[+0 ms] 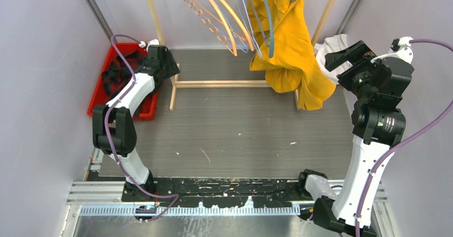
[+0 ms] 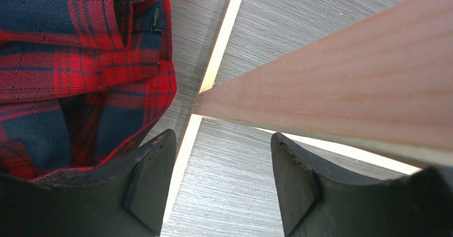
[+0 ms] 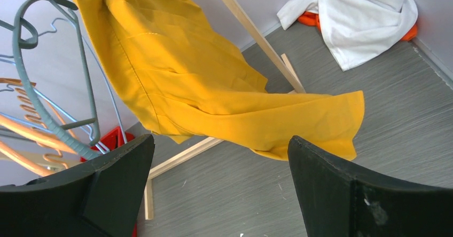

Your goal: Place the skirt on the hanger

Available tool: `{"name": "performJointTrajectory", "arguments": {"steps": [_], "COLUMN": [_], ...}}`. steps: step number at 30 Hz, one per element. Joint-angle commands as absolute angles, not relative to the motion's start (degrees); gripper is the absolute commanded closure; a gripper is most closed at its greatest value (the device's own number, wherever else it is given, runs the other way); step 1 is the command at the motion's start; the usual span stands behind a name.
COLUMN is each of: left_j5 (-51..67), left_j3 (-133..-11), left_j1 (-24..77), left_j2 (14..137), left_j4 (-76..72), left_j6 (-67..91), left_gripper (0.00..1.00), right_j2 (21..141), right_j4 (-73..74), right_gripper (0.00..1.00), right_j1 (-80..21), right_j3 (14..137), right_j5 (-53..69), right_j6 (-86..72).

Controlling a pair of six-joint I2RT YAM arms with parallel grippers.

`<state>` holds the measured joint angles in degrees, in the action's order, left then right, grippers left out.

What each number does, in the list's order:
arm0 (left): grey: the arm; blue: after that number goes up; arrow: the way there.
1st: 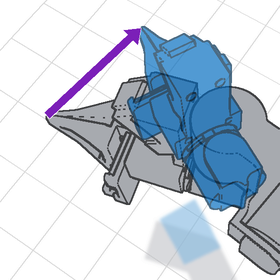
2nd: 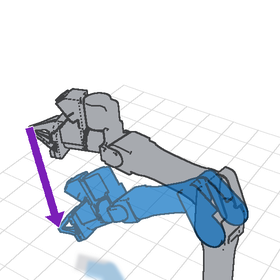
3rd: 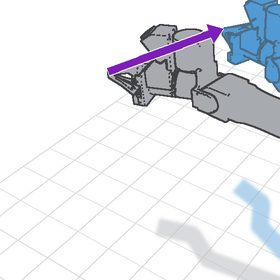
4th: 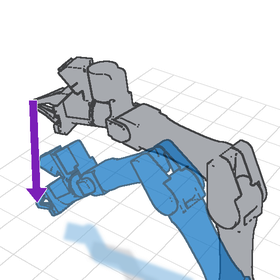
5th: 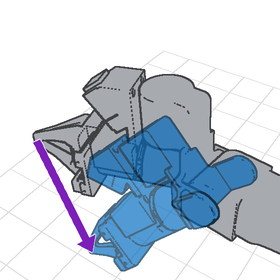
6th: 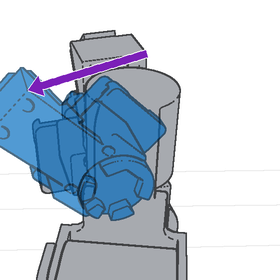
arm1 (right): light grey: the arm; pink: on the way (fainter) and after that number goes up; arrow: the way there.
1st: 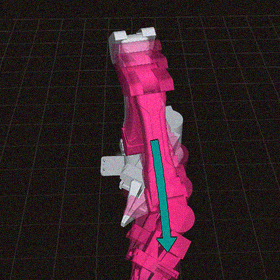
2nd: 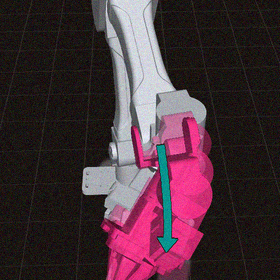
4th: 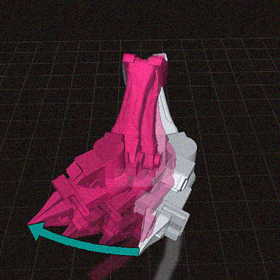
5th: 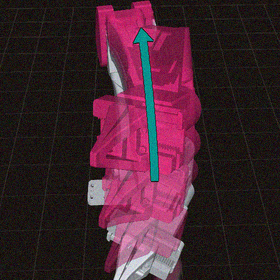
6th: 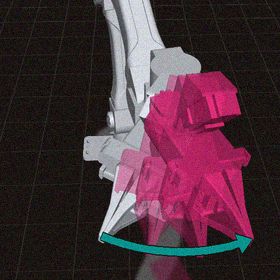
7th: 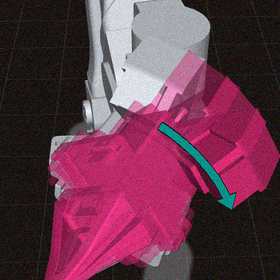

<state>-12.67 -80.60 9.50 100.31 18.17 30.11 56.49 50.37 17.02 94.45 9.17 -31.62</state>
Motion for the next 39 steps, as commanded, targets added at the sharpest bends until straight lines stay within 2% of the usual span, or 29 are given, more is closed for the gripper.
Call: {"name": "performJointTrajectory", "arguments": {"steps": [1,7,9,10,17,25,30,39], "left_j5": [-8.5,-9.2,-10.7,-11.6,-17.5,-19.7,-21.6,-22.3], "left_j3": [-78.7,-72.3,-72.3,-72.3,-68.4,-66.1,-64.9,-66.3], "left_j1": [9.1,9.1,9.1,9.1,9.2,9.1,8.6,3.9], "left_j2": [93.4,82.6,80.5,79.5,71.3,67.6,65.3,65.6], "left_j4": [15.1,18.5,21.4,23.0,27.8,31.9,33.0,34.9], "left_j6": [30.1,32.9,32.5,32.5,32.8,33.4,33.8,32.9], "left_gripper": [0.32,0.22,0.04,0.0,0.01,0.01,0.01,0.01], "right_j2": [56.1,55.7,55.2,55.2,55.0,51.0,46.1,40.8], "right_j4": [46.1,44.8,43.8,43.5,40.9,38.8,35.3,41.0], "right_gripper": [0.0,0.0,0.0,0.0,0.0,0.0,0.0,0.0], "right_j1": [17.1,17.2,17.1,17.1,17.0,14.5,11.3,4.0], "right_j3": [93.9,92.4,90.9,90.3,87.4,83.3,74.2,63.8], "right_j5": [11.5,13.2,13.8,14.1,18.2,26.5,32.4,34.5], "right_j6": [-32.9,-33.9,-34.1,-34.3,-35.6,-39.0,-42.1,-38.7]}}
